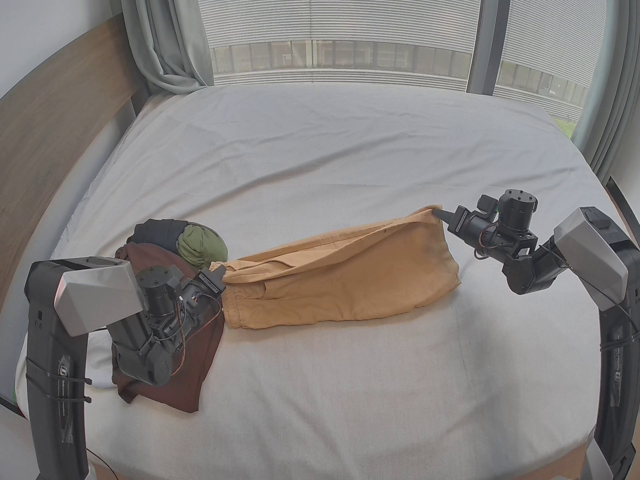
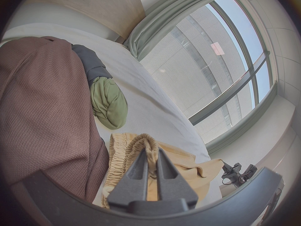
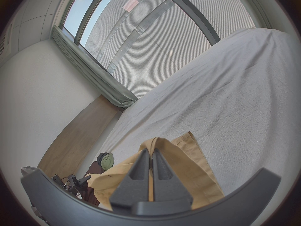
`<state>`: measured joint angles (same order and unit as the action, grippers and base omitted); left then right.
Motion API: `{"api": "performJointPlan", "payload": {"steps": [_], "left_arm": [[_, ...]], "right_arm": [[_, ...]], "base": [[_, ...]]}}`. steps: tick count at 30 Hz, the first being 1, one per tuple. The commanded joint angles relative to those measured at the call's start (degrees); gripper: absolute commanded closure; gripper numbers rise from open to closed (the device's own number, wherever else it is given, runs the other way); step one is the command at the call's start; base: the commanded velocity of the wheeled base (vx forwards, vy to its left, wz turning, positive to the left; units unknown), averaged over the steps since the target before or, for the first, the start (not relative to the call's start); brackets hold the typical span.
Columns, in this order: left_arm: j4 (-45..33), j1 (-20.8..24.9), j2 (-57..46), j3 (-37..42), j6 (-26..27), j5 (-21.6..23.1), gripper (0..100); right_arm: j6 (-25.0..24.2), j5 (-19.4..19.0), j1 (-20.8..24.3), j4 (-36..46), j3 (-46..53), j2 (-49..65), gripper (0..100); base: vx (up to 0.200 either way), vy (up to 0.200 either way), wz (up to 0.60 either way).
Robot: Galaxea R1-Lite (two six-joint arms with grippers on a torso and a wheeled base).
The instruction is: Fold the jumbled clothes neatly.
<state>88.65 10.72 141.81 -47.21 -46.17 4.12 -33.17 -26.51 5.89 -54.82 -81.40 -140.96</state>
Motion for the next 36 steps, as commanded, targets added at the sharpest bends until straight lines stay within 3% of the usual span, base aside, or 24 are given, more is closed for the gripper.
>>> {"api": "performJointPlan", "payload": {"steps": [1, 10, 11, 23, 36], "left_arm": [[0.0, 0.0, 0.4, -0.1, 0.0, 0.0, 100], [0.0, -0.1, 0.3, -0.2, -0.1, 0.2, 100], [0.0, -0.1, 0.3, -0.2, -0.1, 0.2, 0], [-1.9, -4.2, 1.1, -3.4, -0.5, -1.4, 0], [0.1, -2.8, -5.1, 3.4, -0.2, -0.7, 0]], "right_arm": [[0.0, 0.0, 0.2, 0.0, -0.3, -0.8, 100], [0.1, 0.0, 0.3, 0.0, -1.1, -1.4, 100], [0.1, 0.0, 0.3, 0.0, -1.1, -1.4, 0], [-0.1, 2.0, 0.6, -0.1, -4.2, -3.1, 0], [-0.1, 2.1, 1.4, -1.2, 7.7, 4.6, 0]], "base": [[0.0, 0.0, 0.0], [0.0, 0.0, 0.0], [0.0, 0.0, 0.0], [0.0, 0.0, 0.0], [0.0, 0.0, 0.0]]}}
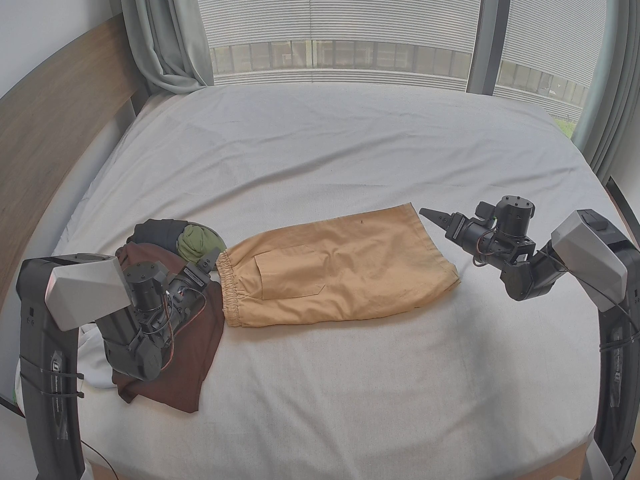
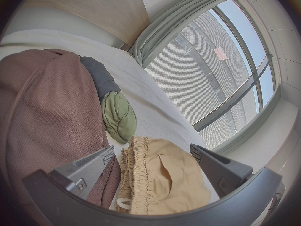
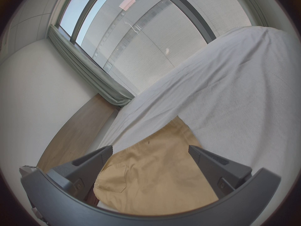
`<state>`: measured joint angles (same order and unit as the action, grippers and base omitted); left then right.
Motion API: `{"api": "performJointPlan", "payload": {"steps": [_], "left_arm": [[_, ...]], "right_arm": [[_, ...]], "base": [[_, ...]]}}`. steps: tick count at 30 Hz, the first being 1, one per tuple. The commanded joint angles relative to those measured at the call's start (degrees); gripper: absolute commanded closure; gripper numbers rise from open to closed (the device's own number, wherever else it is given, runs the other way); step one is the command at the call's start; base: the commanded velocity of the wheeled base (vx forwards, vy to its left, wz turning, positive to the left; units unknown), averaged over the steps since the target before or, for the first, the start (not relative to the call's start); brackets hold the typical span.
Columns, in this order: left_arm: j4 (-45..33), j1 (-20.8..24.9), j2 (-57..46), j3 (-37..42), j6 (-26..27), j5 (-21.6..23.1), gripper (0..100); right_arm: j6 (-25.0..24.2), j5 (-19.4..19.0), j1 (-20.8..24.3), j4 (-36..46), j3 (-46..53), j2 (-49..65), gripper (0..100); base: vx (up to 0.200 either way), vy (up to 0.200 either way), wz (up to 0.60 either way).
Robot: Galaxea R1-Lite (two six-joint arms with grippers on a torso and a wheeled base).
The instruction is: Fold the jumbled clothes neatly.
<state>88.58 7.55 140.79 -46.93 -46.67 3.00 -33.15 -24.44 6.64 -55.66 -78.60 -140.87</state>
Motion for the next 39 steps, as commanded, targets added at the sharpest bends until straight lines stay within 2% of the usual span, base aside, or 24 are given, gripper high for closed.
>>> {"api": "performJointPlan", "payload": {"steps": [1, 3, 7, 11, 15, 21, 22, 24, 39], "left_arm": [[0.2, 0.4, -4.0, 3.1, 0.3, 0.4, 0], [0.2, 0.7, -8.4, 6.5, 0.7, 2.9, 0], [0.1, 1.2, -12.6, 9.9, 2.5, 5.4, 0], [0.1, 1.2, -14.3, 11.7, 6.4, 6.4, 0], [0.1, 1.2, -14.4, 14.0, 15.2, 6.7, 0], [0.2, 1.1, -12.5, 16.5, 27.6, 6.6, 0], [0.2, 0.8, -11.9, 17.1, 31.1, 6.7, 0], [0.2, 0.6, -11.2, 17.7, 33.9, 6.7, 0], [0.3, 0.6, -11.2, 18.3, 35.8, 6.4, 0]], "right_arm": [[-0.1, 0.0, 0.7, -0.3, 5.0, 4.5, 0], [0.3, 1.8, 2.4, -3.2, 13.0, 7.5, 0], [-0.1, 1.9, 3.8, -11.2, 22.2, 9.9, 0], [-0.2, 1.9, 4.6, -15.2, 27.8, 10.2, 0], [-0.9, 1.9, 4.9, -21.9, 33.3, 9.0, 0], [-2.5, 1.9, 6.2, -24.1, 34.5, 5.6, 0], [-2.5, 1.9, 6.6, -24.1, 34.4, 4.8, 0], [-2.6, 1.9, 7.1, -24.1, 34.1, 3.9, 0], [-3.1, 2.6, 8.2, -24.1, 33.4, -0.3, 0]], "base": [[0.0, 0.0, 0.0], [0.0, 0.0, 0.0], [0.0, 0.0, 0.0], [0.0, 0.0, 0.0], [0.0, 0.0, 0.0], [0.0, 0.0, 0.0], [0.0, 0.0, 0.0], [0.0, 0.0, 0.0], [0.0, 0.0, 0.0]]}}
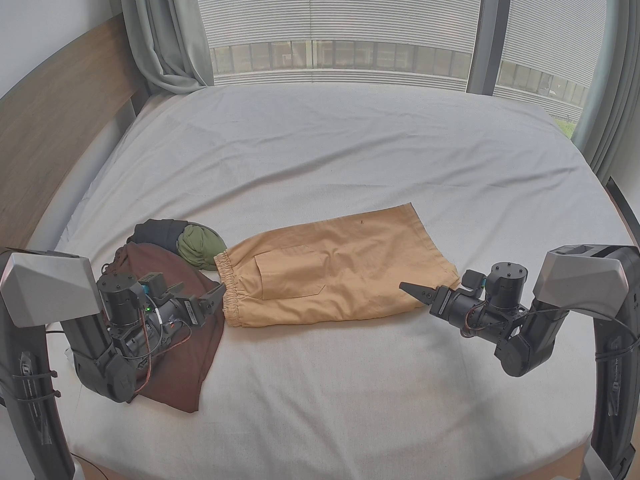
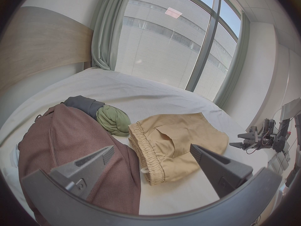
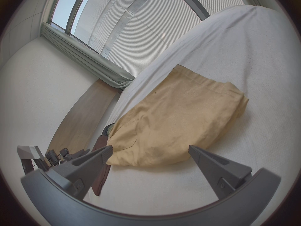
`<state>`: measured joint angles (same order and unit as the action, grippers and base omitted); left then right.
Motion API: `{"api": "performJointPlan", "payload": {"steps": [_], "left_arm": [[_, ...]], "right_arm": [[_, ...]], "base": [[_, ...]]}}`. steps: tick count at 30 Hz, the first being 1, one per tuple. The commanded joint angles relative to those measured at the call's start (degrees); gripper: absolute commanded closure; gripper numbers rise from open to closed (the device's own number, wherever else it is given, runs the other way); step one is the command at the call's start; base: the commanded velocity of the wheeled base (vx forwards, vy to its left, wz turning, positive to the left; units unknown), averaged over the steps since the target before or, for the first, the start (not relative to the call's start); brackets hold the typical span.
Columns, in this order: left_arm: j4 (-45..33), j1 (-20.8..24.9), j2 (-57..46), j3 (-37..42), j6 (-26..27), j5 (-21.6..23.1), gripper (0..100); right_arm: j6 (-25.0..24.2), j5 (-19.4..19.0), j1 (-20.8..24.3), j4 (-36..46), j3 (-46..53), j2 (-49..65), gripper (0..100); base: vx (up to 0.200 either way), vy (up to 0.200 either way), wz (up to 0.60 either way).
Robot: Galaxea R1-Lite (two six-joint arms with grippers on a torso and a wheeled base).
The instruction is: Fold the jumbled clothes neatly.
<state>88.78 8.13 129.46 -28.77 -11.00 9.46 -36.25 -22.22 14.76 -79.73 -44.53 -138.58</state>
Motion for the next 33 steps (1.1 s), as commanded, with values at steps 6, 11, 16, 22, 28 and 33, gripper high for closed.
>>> {"api": "performJointPlan", "payload": {"steps": [6, 11, 16, 22, 28, 33], "left_arm": [[0.0, 0.0, 0.2, 0.1, 0.1, -0.1, 0], [0.1, 0.0, 0.0, 0.1, 0.1, -0.1, 0], [0.1, -0.2, -0.2, 0.1, 0.1, -0.1, 0], [0.0, -0.3, -0.2, 0.1, 0.1, -0.1, 0], [0.0, -0.3, 0.0, 0.1, 0.1, 0.0, 0], [0.0, -0.3, 0.0, 0.1, 0.1, 0.0, 0]], "right_arm": [[0.0, 1.0, 0.3, 0.1, -1.5, -4.6, 0], [-0.4, 1.0, 1.0, 0.4, -1.2, -4.8, 0], [-0.7, 1.0, 1.3, 0.7, -1.4, -5.3, 0], [-0.8, 1.1, 1.4, 0.5, -3.5, -7.5, 0], [-2.3, 1.6, 1.6, 0.7, -6.0, -9.6, 0], [-2.5, 2.3, 2.2, 0.7, -8.2, -11.4, 0]], "base": [[0.0, 0.0, 0.0], [0.0, 0.0, 0.0], [0.0, 0.0, 0.0], [0.0, 0.0, 0.0], [0.0, 0.0, 0.0], [0.0, 0.0, 0.0]]}}
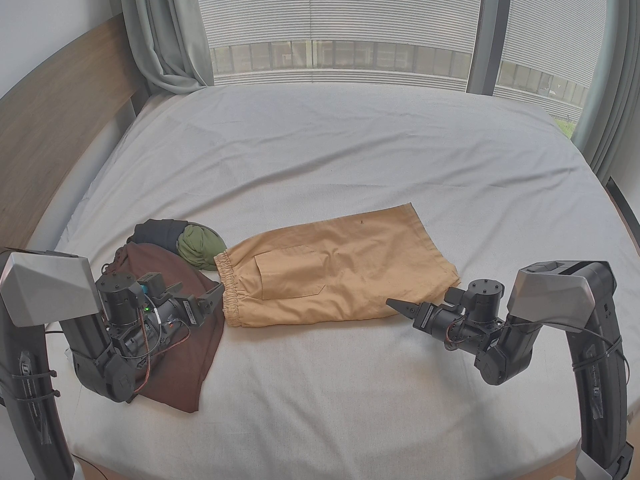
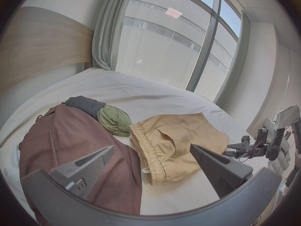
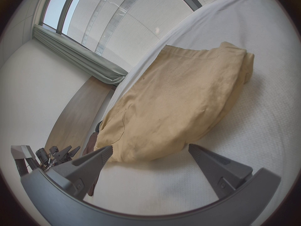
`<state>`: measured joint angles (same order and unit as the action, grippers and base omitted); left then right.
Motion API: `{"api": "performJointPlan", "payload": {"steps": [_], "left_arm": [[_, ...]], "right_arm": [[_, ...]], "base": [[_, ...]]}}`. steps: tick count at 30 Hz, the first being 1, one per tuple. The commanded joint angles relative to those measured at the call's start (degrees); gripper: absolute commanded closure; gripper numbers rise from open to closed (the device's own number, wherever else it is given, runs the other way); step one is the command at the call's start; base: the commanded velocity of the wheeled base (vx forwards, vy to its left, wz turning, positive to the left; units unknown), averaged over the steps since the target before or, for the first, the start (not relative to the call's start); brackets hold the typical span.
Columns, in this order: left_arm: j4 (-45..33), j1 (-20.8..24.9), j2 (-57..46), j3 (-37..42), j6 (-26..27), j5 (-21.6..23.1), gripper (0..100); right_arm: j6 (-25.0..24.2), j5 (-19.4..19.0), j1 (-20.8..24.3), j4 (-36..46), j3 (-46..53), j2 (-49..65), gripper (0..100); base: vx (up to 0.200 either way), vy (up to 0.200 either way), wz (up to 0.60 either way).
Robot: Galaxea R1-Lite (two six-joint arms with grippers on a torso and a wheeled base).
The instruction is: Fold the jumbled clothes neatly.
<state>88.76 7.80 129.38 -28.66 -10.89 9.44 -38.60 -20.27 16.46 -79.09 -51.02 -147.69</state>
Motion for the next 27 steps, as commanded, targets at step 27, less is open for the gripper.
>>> {"api": "performJointPlan", "payload": {"steps": [27], "left_arm": [[0.0, -0.4, 0.3, 0.0, -0.2, 0.1, 0]], "right_arm": [[-3.9, 5.8, 3.6, 0.9, -16.4, -9.5, 0]], "base": [[0.0, 0.0, 0.0]]}}
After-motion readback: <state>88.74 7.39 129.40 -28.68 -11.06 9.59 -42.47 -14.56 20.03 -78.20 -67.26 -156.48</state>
